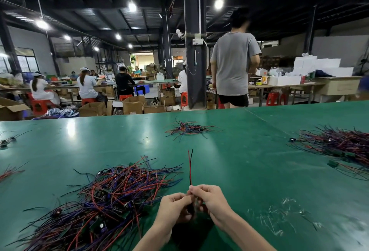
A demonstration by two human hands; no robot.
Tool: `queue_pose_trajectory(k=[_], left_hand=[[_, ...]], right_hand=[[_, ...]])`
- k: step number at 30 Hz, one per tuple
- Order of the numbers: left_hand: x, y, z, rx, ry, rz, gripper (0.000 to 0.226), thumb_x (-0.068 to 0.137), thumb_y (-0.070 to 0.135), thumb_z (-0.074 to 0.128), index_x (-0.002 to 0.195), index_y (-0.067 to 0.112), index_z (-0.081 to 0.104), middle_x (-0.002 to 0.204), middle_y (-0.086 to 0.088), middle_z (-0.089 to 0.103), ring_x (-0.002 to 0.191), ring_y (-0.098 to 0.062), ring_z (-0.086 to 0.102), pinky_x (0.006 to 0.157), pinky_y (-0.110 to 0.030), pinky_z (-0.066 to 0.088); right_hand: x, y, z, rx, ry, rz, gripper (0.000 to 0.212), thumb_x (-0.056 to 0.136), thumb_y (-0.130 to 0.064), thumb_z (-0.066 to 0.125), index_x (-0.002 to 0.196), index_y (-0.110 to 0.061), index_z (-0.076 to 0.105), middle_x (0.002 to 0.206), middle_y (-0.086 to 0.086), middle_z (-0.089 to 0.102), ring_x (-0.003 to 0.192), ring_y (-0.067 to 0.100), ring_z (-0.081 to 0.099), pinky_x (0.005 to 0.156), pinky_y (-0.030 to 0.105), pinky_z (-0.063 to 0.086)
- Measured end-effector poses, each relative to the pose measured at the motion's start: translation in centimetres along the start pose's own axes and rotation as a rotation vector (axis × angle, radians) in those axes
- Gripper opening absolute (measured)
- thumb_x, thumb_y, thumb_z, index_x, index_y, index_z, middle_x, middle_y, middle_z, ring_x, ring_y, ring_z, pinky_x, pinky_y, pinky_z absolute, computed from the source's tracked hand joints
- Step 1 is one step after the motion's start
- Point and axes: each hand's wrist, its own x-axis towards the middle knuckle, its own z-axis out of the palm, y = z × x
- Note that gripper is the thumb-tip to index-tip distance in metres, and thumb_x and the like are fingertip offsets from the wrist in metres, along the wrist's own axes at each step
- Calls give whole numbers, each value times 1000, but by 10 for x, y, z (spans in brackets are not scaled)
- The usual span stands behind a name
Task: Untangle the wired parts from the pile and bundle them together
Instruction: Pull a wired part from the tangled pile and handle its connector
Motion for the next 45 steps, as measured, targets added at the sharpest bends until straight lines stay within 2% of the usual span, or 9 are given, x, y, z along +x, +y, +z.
queue_pose_trajectory(k=[5,13,18,24,28,31,35,45], left_hand=[[1,-2,1,31,-10,40,20,86,4,64,66,8,68,61,-6,64,50,-10,56,47,-20,46],[4,-5,2,79,-2,82,19,88,2,59,71,6,66,59,1,64,50,-5,57,47,-17,47],[6,-7,2,80,-23,74,23,88,2,58,66,8,61,54,3,60,46,-3,55,45,-16,45],[5,-9,2,80,-90,90,22,88,2,59,68,10,59,59,2,63,53,-6,56,48,-15,45],[7,-7,1,51,-119,105,17,89,3,59,72,9,60,80,-13,63,67,-18,56,51,-16,46],[7,-7,0,48,-140,121,18,88,3,60,71,8,61,73,-11,62,62,-15,56,51,-17,46],[6,-8,0,62,-196,126,19,88,3,60,69,6,61,66,-9,63,57,-14,54,52,-19,46],[2,-8,-1,71,-304,102,19,88,3,60,69,5,62,66,-9,65,56,-18,58,56,-24,47]], right_hand=[[2,1,-2,-95,19,-60,20,82,-15,72,63,-9,69,57,9,56,43,11,40,40,20,32],[5,3,-6,-165,1,-102,17,80,-15,74,68,-5,67,51,3,54,38,7,35,37,19,30],[5,3,-6,-156,18,-76,19,80,-12,73,63,-6,65,48,-1,54,39,6,36,37,17,29],[7,0,-5,9,45,127,20,84,-5,66,64,-5,60,44,-3,49,36,3,36,35,15,28],[11,-6,-6,121,41,241,19,84,-2,62,65,-3,60,42,-3,51,35,4,36,34,14,27],[13,-10,-7,155,62,308,18,84,-2,63,65,-1,60,44,-1,52,34,4,35,33,14,28],[19,-13,-13,229,111,327,18,84,1,61,67,2,59,47,5,56,33,4,35,31,14,27],[35,-15,-37,250,227,250,20,84,3,62,64,3,58,44,4,54,32,4,35,31,13,26]])
